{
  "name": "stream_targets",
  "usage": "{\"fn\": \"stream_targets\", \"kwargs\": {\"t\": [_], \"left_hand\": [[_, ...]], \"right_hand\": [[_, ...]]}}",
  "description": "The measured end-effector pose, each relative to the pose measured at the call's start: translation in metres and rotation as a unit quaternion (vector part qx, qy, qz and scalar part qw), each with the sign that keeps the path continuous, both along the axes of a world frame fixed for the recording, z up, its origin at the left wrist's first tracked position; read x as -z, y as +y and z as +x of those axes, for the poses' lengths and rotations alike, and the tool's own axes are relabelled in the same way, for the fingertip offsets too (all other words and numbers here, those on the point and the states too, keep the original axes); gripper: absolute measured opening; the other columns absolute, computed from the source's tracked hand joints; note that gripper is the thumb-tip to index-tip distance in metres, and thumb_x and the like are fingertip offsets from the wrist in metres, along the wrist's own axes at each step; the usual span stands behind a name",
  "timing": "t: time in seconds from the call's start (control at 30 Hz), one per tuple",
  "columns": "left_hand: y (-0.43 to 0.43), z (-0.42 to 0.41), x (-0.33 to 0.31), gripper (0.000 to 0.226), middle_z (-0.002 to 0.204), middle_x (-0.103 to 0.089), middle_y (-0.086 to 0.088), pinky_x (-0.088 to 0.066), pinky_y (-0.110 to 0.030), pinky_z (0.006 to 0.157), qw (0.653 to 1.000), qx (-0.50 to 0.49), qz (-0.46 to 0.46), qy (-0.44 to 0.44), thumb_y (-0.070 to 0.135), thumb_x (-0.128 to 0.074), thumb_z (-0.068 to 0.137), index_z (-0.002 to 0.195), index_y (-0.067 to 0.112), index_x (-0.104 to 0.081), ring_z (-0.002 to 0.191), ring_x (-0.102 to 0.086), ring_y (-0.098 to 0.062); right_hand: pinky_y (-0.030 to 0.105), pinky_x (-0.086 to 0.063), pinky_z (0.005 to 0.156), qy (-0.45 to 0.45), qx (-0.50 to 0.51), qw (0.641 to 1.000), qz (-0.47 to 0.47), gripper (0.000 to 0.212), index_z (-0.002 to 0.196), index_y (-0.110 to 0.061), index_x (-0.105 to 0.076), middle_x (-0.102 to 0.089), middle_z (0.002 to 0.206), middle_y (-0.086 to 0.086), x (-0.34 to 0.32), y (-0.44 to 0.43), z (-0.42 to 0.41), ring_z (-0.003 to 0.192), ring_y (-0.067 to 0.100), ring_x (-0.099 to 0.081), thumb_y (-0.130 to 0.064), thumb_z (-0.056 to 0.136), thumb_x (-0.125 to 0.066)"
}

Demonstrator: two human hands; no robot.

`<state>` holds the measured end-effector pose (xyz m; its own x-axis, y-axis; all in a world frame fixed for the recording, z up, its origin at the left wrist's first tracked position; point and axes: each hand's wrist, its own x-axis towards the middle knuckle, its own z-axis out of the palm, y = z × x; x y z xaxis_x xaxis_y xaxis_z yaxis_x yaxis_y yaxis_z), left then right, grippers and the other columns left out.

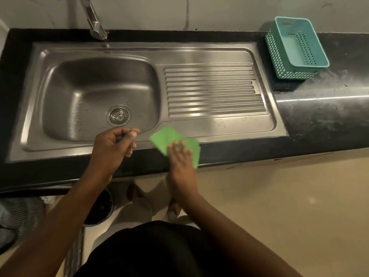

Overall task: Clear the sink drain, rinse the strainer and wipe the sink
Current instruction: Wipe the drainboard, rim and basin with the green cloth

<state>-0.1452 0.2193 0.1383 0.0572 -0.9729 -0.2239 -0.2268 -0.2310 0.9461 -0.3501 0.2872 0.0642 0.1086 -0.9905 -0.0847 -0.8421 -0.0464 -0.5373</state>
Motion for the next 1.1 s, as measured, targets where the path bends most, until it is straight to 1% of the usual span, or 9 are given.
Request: {"fn": "stream_targets", "kwargs": {"t": [0.07,0.13,0.3,0.4,0.6,0.8,0.97,1.03,1.1], "left_hand": [[-0.001,-0.005,-0.004,0.015,0.073,-0.073,-0.002,-0.053,-0.022,0.061,1.0,0.002,-0.007,-0.003,0.019,-0.066,0.102,0.106,0.024,-0.08,0.061,-0.061,-0.007],[0.0,-0.008,-0.008,0.015,0.073,-0.072,-0.002,-0.054,-0.021,0.061,1.0,0.005,-0.012,-0.008,0.018,-0.066,0.102,0.107,0.021,-0.08,0.061,-0.061,-0.008],[0.005,-0.011,-0.015,0.015,0.072,-0.07,-0.005,-0.053,-0.018,0.059,1.0,-0.003,-0.02,-0.003,0.014,-0.064,0.103,0.107,0.018,-0.078,0.058,-0.059,-0.008],[0.011,-0.002,-0.016,0.016,0.076,-0.072,-0.003,-0.056,-0.019,0.063,1.0,-0.008,-0.017,-0.011,0.017,-0.063,0.104,0.11,0.019,-0.077,0.064,-0.063,-0.007],[0.025,0.041,-0.011,0.016,0.079,-0.072,0.001,-0.057,-0.023,0.068,0.998,-0.057,-0.012,-0.017,0.021,-0.063,0.104,0.109,0.027,-0.077,0.069,-0.064,-0.007],[0.034,0.098,-0.003,0.013,0.075,-0.072,0.003,-0.056,-0.028,0.071,0.99,-0.141,0.007,-0.011,0.024,-0.066,0.102,0.105,0.029,-0.078,0.067,-0.063,-0.005],[0.045,0.145,0.003,0.012,0.078,-0.073,0.003,-0.056,-0.03,0.073,0.987,-0.159,0.023,-0.024,0.029,-0.067,0.101,0.105,0.029,-0.078,0.068,-0.065,-0.005],[0.045,0.157,0.003,0.012,0.076,-0.073,0.003,-0.055,-0.029,0.071,0.985,-0.167,0.022,-0.022,0.028,-0.067,0.101,0.103,0.029,-0.079,0.067,-0.065,-0.005],[0.042,0.168,0.001,0.013,0.073,-0.072,0.002,-0.055,-0.029,0.068,0.983,-0.18,0.018,-0.014,0.025,-0.067,0.1,0.101,0.028,-0.08,0.065,-0.063,-0.006]], "right_hand": [[0.055,0.001,0.129,-0.012,-0.047,0.999,0.011,0.077,0.162,-0.006,-0.025,-0.015,0.172,0.014,-0.003,-0.002,0.033,0.161,0.031,0.003,-0.023,0.087,-0.029],[0.052,0.003,0.13,-0.001,-0.091,0.996,0.02,0.081,0.163,-0.009,-0.023,-0.015,0.172,0.011,-0.004,-0.004,0.035,0.161,0.027,0.004,-0.029,0.085,-0.03],[0.041,-0.004,0.13,0.082,-0.225,0.969,-0.055,0.078,0.163,-0.022,-0.026,-0.021,0.171,-0.001,0.001,-0.007,-0.045,0.161,0.019,-0.006,0.0,0.092,-0.047],[0.044,-0.013,0.13,0.105,-0.165,0.979,-0.063,0.073,0.161,-0.021,-0.034,-0.029,0.168,0.001,-0.005,-0.015,-0.101,0.16,0.02,-0.011,-0.003,0.092,-0.046],[0.068,-0.027,0.121,0.121,0.089,0.988,-0.015,0.069,0.154,-0.002,-0.042,-0.037,0.162,0.022,-0.013,-0.021,-0.189,0.156,0.044,-0.016,0.011,0.088,-0.056],[0.055,-0.005,0.13,0.081,0.095,0.992,-0.026,0.082,0.162,-0.009,-0.028,-0.018,0.171,0.011,0.005,0.006,-0.063,0.161,0.033,0.001,0.012,0.084,-0.047],[0.058,-0.009,0.129,0.002,-0.031,0.999,-0.013,0.085,0.159,-0.006,-0.035,-0.021,0.17,0.014,0.007,0.019,0.085,0.16,0.038,-0.005,0.008,0.075,-0.044],[0.054,-0.001,0.13,-0.002,-0.084,0.996,-0.001,0.084,0.163,-0.01,-0.027,-0.012,0.173,0.009,0.006,0.017,0.138,0.16,0.033,0.005,0.003,0.082,-0.048],[0.052,0.008,0.129,-0.006,-0.146,0.989,0.015,0.08,0.165,-0.016,-0.015,0.0,0.174,0.003,0.003,0.011,0.187,0.159,0.026,0.019,-0.013,0.089,-0.038]]}}
